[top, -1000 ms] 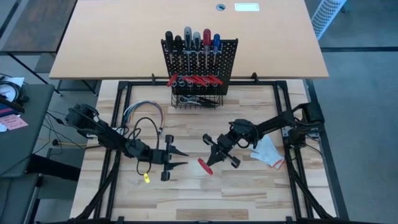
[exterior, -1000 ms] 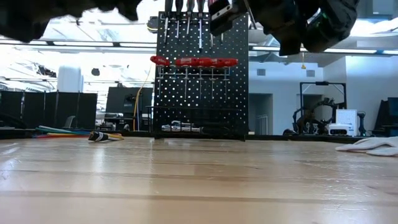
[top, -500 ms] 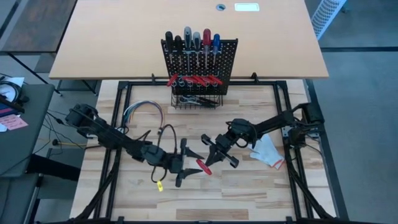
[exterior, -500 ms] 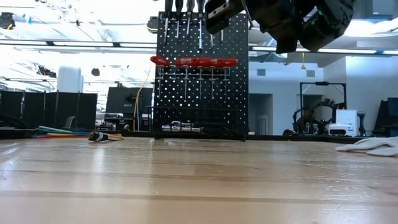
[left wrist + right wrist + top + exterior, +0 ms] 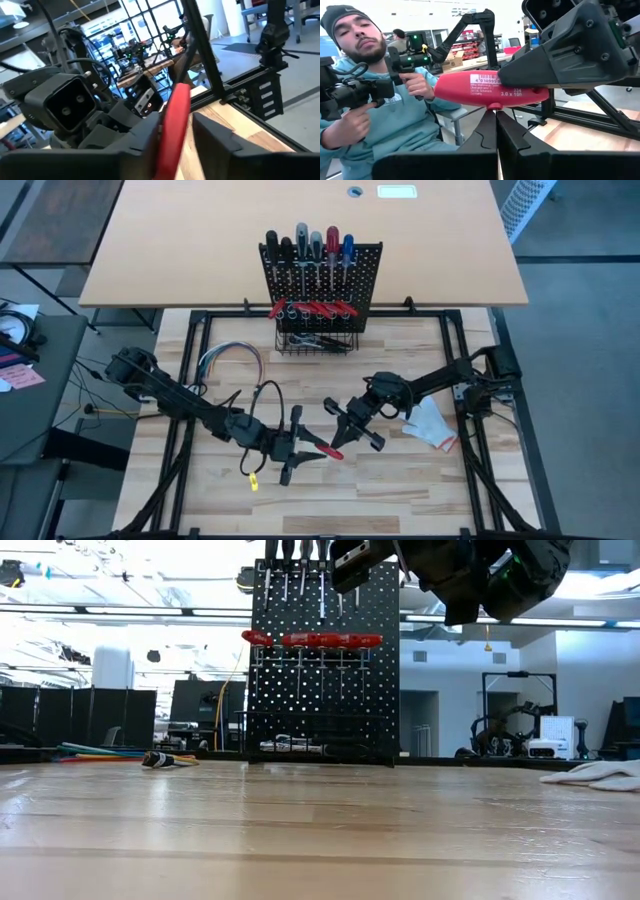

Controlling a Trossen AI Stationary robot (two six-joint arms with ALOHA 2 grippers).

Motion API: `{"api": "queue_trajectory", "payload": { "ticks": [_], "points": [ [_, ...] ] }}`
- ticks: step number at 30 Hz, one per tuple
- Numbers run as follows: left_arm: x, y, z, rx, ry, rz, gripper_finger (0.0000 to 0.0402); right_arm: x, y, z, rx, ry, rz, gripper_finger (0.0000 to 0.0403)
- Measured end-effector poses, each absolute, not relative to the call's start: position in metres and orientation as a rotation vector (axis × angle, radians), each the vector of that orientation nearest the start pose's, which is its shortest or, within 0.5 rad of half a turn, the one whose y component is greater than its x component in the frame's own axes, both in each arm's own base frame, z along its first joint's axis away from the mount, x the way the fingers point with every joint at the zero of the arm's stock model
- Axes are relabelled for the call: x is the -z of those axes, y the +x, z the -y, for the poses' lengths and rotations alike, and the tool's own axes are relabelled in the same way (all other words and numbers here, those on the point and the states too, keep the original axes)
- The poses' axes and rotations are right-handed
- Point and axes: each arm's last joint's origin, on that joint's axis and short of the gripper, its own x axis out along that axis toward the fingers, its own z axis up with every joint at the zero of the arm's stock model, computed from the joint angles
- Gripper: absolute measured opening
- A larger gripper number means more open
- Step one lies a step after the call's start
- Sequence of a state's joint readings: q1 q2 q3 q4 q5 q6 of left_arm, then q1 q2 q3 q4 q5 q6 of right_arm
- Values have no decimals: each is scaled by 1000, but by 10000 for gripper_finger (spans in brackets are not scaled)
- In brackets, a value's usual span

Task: Hang tools onto peg board
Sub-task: Hang the red allen wrench on the pegboard

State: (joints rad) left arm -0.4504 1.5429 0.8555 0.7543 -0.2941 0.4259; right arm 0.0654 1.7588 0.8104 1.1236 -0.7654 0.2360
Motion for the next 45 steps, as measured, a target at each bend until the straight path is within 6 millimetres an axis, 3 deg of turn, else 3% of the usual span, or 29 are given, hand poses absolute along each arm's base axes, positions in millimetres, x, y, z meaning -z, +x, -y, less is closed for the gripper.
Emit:
{"api": "queue_trajectory", "payload": {
  "ticks": [5, 11, 14, 18, 24, 27, 31, 36, 41, 45],
  "points": [
    [-265, 306, 136, 110, 381, 82, 41, -214, 347, -41, -830, 161, 71, 5],
    [-263, 300, 136, -8, 383, -13, 41, -210, 349, -26, -770, 198, 30, 46],
    [-267, 289, 137, -95, 390, -89, 41, -207, 350, -6, -691, 210, 6, 75],
    [-271, 271, 130, -256, 390, -209, 41, -205, 351, 33, -504, 220, -13, 100],
    [-281, 254, 103, -598, 419, -290, 41, -200, 341, 90, -196, 253, -42, 111],
    [-293, 251, 83, -755, 457, -296, 41, -202, 329, 101, -95, 255, -38, 112],
    [-309, 252, 43, -877, 456, -299, 41, -201, 314, 89, -99, 260, -59, 112],
    [-328, 253, -8, -901, 428, -215, 41, -189, 295, 49, -159, 262, -111, 112],
    [-339, 252, -36, -891, 421, -108, 41, -175, 281, 8, -142, 192, -164, 112],
    [-340, 250, -53, -902, 385, -84, 41, -174, 279, -6, -99, 147, -162, 112]
  ]
}}
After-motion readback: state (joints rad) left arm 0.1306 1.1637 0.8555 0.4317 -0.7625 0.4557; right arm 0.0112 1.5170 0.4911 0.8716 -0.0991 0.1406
